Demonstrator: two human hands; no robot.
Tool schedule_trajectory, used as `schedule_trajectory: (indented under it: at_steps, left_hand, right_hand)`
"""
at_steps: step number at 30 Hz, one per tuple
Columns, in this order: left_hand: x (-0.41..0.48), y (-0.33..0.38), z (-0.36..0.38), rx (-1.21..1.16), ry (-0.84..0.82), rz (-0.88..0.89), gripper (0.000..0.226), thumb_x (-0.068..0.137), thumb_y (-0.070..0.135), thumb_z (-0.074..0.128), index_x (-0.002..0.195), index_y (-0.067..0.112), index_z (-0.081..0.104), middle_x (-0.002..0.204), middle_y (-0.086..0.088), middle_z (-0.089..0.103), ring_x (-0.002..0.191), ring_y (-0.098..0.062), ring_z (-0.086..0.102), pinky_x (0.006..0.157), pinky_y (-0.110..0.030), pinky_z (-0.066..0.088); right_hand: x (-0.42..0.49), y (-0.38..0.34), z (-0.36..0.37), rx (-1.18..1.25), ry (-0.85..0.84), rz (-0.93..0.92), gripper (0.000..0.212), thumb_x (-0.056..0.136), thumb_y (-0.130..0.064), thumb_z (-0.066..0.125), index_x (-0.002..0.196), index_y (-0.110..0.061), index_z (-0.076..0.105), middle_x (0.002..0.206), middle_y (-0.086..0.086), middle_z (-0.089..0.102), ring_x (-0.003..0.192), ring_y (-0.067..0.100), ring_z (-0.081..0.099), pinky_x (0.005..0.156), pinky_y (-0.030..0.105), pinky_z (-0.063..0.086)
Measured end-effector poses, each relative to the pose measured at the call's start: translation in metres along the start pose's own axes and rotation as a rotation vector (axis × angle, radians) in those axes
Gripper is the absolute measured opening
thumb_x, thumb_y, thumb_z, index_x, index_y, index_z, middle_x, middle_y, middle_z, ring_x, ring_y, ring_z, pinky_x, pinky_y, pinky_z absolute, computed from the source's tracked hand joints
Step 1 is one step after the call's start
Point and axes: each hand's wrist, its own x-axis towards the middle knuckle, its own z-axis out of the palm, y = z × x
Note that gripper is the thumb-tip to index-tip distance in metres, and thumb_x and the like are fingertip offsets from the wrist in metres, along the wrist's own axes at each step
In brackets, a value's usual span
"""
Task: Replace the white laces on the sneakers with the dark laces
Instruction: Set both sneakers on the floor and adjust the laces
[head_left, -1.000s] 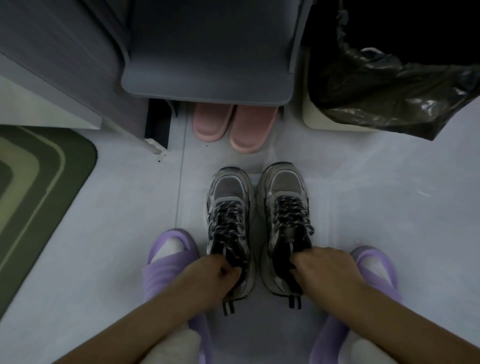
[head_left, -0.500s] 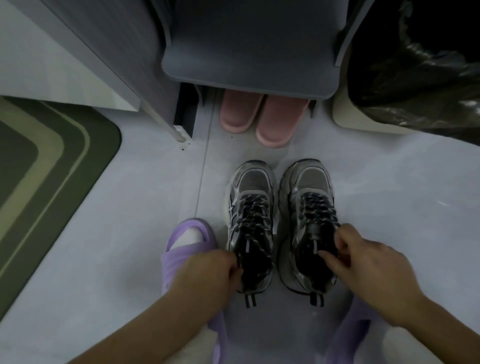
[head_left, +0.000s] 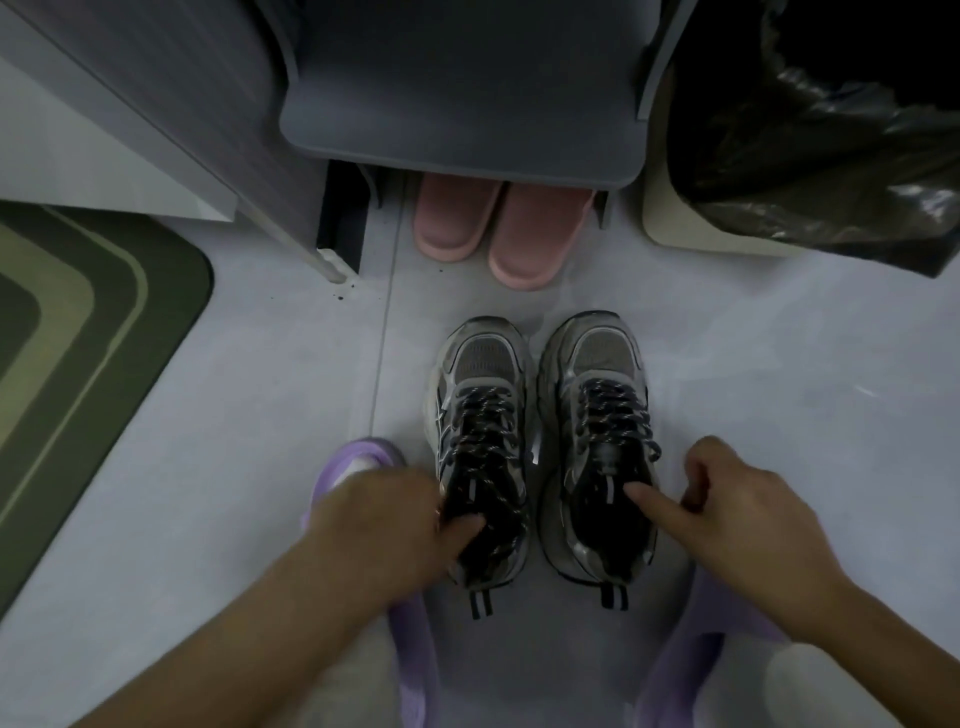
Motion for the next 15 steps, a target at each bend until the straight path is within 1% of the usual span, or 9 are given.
schedule_trajectory:
  at_steps: [2,3,5,7,9,11,12,14,15]
  left_hand:
    - [0.015,-0.012,0.006,-0.058,-0.027,-0.078,0.050,0.084,0.066,0.044,0.093,0.018,0.051,0.100,-0.005,0.063,0.097,-0.024,0.062,0.082,-0.032,0.048]
    - [0.023,-0.012,0.013,-0.153,-0.058,-0.063,0.047,0.086,0.062,0.044,0.096,0.016,0.051,0.098,-0.006,0.066,0.091,-0.023,0.065,0.083,-0.033,0.048]
    - [0.032,-0.006,0.021,-0.249,-0.064,-0.012,0.036,0.092,0.049,0.041,0.099,0.015,0.052,0.097,-0.009,0.068,0.089,-0.025,0.066,0.085,-0.036,0.048]
    - [0.033,-0.003,0.021,-0.229,0.010,0.012,0.027,0.094,0.036,0.041,0.097,0.012,0.052,0.098,-0.011,0.068,0.091,-0.031,0.063,0.084,-0.037,0.047]
    - [0.021,-0.001,0.014,-0.255,0.020,0.040,0.023,0.094,0.028,0.042,0.096,0.008,0.054,0.091,-0.012,0.067,0.086,-0.032,0.064,0.080,-0.037,0.048]
    - [0.002,-0.001,-0.003,-0.221,0.003,0.088,0.023,0.094,0.024,0.043,0.095,0.005,0.057,0.084,-0.009,0.062,0.087,-0.031,0.062,0.081,-0.038,0.047]
    - [-0.009,-0.001,-0.013,-0.214,-0.015,0.096,0.023,0.094,0.023,0.043,0.094,0.005,0.057,0.084,-0.007,0.059,0.087,-0.028,0.062,0.082,-0.036,0.047]
    - [-0.038,-0.004,-0.041,-0.265,-0.039,0.086,0.020,0.093,0.026,0.044,0.092,0.009,0.054,0.091,-0.009,0.062,0.086,-0.023,0.064,0.076,-0.027,0.047]
    - [-0.054,-0.005,-0.060,-0.277,-0.042,0.083,0.020,0.093,0.029,0.044,0.091,0.011,0.052,0.093,-0.009,0.063,0.086,-0.022,0.064,0.074,-0.024,0.047]
  right_hand:
    - [0.006,-0.001,0.003,-0.048,-0.089,0.039,0.058,0.075,-0.072,0.046,0.106,-0.023,0.040,0.071,-0.008,0.068,0.082,0.024,0.063,0.070,0.035,0.049]
    - [0.010,-0.002,0.008,-0.074,-0.134,0.024,0.066,0.079,-0.069,0.044,0.124,-0.021,0.035,0.083,-0.003,0.071,0.091,0.027,0.063,0.075,0.036,0.049]
    - [0.017,-0.003,0.019,-0.104,-0.196,-0.007,0.061,0.092,-0.048,0.044,0.140,-0.015,0.025,0.099,0.012,0.069,0.098,0.032,0.062,0.078,0.035,0.046]
    - [0.018,-0.006,0.018,-0.099,-0.226,-0.043,0.050,0.095,-0.030,0.043,0.140,-0.012,0.028,0.101,0.017,0.067,0.094,0.034,0.062,0.073,0.033,0.042]
    - [0.009,-0.010,0.006,-0.058,-0.241,-0.106,0.051,0.095,-0.022,0.044,0.142,-0.016,0.027,0.097,0.015,0.068,0.089,0.030,0.064,0.068,0.028,0.039]
    - [-0.005,-0.015,-0.013,-0.080,-0.253,-0.177,0.056,0.094,-0.022,0.044,0.145,-0.020,0.022,0.097,0.011,0.069,0.089,0.025,0.064,0.064,0.023,0.036]
    - [-0.013,-0.018,-0.025,-0.088,-0.258,-0.203,0.056,0.094,-0.023,0.044,0.145,-0.022,0.022,0.098,0.009,0.069,0.090,0.024,0.064,0.065,0.024,0.037]
    - [-0.027,-0.026,-0.059,-0.050,-0.276,-0.237,0.050,0.093,-0.027,0.044,0.140,-0.024,0.030,0.090,0.004,0.068,0.084,0.018,0.064,0.067,0.026,0.043]
    - [-0.034,-0.033,-0.081,-0.027,-0.288,-0.259,0.043,0.093,-0.029,0.044,0.135,-0.025,0.034,0.082,-0.001,0.065,0.075,0.012,0.062,0.064,0.023,0.044]
